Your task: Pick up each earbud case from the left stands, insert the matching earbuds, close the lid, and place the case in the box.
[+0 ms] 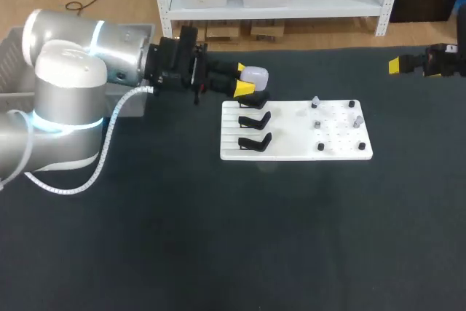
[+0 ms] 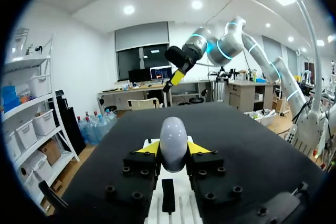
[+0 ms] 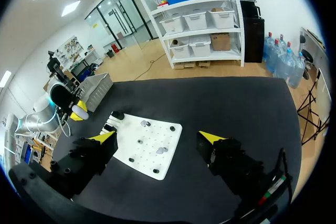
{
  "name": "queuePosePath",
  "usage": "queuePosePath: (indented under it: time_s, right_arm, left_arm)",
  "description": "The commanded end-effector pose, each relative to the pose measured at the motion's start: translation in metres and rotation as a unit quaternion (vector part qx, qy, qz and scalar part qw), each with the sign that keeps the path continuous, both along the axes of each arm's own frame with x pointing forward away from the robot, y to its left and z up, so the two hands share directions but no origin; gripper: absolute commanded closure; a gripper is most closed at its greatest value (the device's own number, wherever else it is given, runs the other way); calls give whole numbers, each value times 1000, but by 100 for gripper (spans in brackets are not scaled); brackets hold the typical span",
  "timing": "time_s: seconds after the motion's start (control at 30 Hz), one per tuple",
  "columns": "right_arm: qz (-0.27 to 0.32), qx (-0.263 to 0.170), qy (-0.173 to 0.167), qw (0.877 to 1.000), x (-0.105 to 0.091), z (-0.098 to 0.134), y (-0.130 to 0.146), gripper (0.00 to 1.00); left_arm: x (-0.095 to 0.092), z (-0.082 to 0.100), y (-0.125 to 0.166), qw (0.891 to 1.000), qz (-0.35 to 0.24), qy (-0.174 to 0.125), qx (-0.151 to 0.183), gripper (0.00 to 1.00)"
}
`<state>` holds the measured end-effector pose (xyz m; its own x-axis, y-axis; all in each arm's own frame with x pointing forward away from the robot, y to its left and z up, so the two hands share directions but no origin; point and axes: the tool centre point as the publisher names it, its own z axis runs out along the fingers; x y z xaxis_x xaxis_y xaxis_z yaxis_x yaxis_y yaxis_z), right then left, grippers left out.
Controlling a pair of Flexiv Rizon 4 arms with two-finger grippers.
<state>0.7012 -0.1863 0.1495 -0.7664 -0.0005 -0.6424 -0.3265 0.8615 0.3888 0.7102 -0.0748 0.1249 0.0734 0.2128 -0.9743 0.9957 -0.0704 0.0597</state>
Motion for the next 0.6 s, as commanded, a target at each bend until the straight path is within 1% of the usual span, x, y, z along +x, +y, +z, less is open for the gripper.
queuePosePath:
  time_s: [0.03, 0.1, 0.23, 0.3, 0.6]
  right_arm:
    - [-1, -1, 0, 1000, 0, 0, 0, 0]
    - [-1, -1, 0, 1000, 0, 0, 0, 0]
    - [-1, -1, 0, 1000, 0, 0, 0, 0]
    - [-1, -1, 0, 1000, 0, 0, 0, 0]
    - [-1, -1, 0, 1000, 0, 0, 0, 0]
  left_arm:
    - [-5, 3, 4, 1000, 16, 7, -26, 100]
    - [-5, 7, 6, 999, 13, 14, -37, 100]
    - [-6, 11, 9, 999, 8, 15, -45, 100]
    - [-6, 12, 10, 998, -3, 21, -52, 100]
    - [-6, 13, 11, 998, -6, 18, -52, 100]
